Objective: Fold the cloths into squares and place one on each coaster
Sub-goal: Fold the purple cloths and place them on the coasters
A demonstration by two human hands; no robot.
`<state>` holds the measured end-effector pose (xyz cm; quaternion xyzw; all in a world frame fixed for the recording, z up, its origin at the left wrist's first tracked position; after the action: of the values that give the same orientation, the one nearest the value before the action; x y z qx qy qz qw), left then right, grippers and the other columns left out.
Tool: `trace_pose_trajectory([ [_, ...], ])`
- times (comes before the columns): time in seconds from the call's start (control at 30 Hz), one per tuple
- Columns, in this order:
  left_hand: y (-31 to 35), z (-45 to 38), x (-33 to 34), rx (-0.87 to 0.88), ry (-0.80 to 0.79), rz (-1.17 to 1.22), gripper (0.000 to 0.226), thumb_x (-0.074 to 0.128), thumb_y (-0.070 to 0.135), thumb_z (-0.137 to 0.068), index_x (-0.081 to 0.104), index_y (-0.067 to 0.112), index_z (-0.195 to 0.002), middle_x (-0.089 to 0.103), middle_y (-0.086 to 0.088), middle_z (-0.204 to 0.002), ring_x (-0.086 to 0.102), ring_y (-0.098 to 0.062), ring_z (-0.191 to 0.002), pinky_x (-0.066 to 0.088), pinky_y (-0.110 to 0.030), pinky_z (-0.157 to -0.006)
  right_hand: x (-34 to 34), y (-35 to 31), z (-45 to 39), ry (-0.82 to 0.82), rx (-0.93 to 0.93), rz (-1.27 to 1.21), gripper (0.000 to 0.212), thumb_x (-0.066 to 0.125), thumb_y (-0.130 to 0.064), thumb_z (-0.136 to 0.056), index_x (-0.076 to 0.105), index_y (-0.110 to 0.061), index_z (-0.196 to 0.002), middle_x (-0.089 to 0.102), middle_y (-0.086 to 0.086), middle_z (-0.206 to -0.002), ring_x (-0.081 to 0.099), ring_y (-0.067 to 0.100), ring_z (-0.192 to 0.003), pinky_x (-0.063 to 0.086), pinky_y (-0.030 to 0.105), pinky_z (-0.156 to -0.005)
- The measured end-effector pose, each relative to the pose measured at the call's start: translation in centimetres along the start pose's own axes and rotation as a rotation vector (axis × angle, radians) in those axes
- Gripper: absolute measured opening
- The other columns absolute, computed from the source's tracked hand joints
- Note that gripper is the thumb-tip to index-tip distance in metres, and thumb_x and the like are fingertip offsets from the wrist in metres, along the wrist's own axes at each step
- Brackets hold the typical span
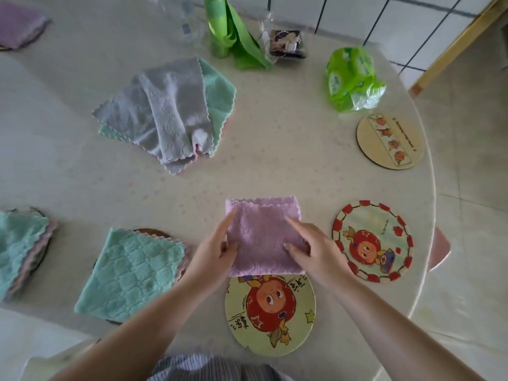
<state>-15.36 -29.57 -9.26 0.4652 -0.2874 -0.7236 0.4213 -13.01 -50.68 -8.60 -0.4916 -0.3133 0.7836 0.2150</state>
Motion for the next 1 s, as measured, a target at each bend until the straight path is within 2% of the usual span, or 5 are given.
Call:
trace_pose_trajectory([
  [0.2,0.4,-0.5,-0.2,0.059,0.01,-0.053,0.055,0.044,0.011,-0.095,0.026,0.026,-0.145,0.032,0.02,-0.131,0.047,0.001,-0.11,0.042,-0.02,-0.097,0.1,0.8,-0.8,0.05,-0.081,0.135,0.062,0.055,-0.039,-0.088,0.028,-0.032,-0.143,0.036,-0.004,-0.146,0.049,-0.008,-0.058,0.047,0.02,-0.08],
  [0.43,0.3,-1.5,0.1,0.027,0.001,-0.135,0.058,0.048,0.014,-0.093,0.025,0.02,-0.146,0.031,0.008,-0.143,0.056,-0.008,-0.075,0.047,-0.024,-0.081,0.3,1.5,-2.2,0.021,-0.005,0.191,0.064,0.053,-0.041,-0.09,0.021,-0.033,-0.145,0.035,-0.011,-0.146,0.054,0.006,-0.078,0.041,0.02,-0.066],
  [0.63,0.8,-0.9,0.3,0.092,0.158,-0.408,0.06,0.048,0.028,-0.092,0.022,0.026,-0.146,0.016,0.004,-0.15,0.032,-0.014,-0.126,0.029,-0.034,-0.105,-0.1,0.5,-2.1,0.046,0.03,0.225,0.06,0.045,-0.043,-0.092,0.021,-0.031,-0.145,0.011,-0.009,-0.156,0.045,0.016,-0.126,0.046,0.032,-0.091],
  [0.77,1.1,-0.7,1.6,0.372,0.118,-0.743,0.053,0.029,0.037,-0.096,0.022,0.018,-0.145,0.009,0.006,-0.153,0.001,-0.014,-0.143,0.005,-0.047,-0.116,-0.1,-0.9,-2.4,0.125,-0.066,0.526,0.06,0.028,-0.049,-0.091,0.019,-0.028,-0.146,0.003,0.001,-0.157,0.013,0.021,-0.141,0.015,0.045,-0.112],
  [1.0,-1.4,-1.8,1.6,0.289,-0.006,-0.925,0.068,0.009,0.059,-0.091,-0.008,0.024,-0.146,-0.014,0.007,-0.154,-0.021,-0.008,-0.14,-0.014,-0.047,-0.113,2.1,1.1,-2.7,-0.033,-0.12,0.718,0.069,0.008,-0.065,-0.088,-0.003,-0.032,-0.147,-0.008,0.0,-0.157,-0.014,0.014,-0.142,-0.006,0.055,-0.112],
])
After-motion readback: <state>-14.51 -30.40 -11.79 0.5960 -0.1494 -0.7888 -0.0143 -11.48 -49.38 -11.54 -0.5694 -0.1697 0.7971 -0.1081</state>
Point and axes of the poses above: each hand's wrist, its own z-axis away from the middle knuckle, its own x-axis out of the palm, y = z × x, the point moved 2 cm from there along -z, towards the middle knuckle
